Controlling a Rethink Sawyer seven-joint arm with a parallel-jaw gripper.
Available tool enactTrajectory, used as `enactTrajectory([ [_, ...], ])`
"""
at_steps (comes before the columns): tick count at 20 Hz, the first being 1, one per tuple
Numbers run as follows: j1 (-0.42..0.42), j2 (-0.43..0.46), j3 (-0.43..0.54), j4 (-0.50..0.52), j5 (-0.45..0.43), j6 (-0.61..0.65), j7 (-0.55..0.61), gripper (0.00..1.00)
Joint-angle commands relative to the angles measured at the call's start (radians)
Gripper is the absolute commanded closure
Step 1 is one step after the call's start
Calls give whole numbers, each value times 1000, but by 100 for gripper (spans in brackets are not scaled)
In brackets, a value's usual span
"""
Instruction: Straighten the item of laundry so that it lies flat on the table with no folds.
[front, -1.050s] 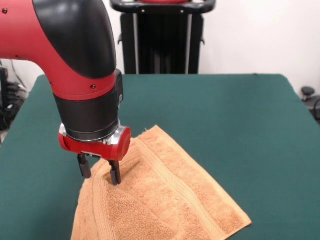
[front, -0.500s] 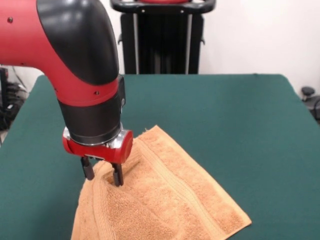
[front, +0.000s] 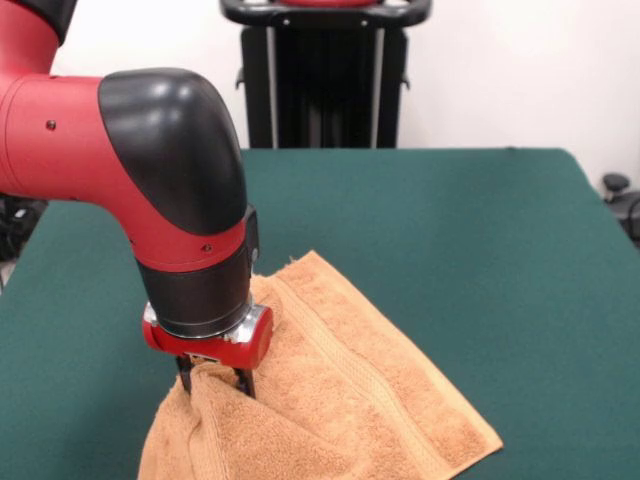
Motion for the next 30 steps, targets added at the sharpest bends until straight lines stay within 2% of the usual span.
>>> enactTrajectory([
  [1,35,73,83,29,-51,-44,-194,0],
  [16,46,16,66,68,-41,-23,-153,0],
  [23,47,-123,60,96,8,173,-170,0],
  [27,46,-156,64,76,22,261,-179,0],
  [30,41,-165,70,80,20,272,-177,0],
])
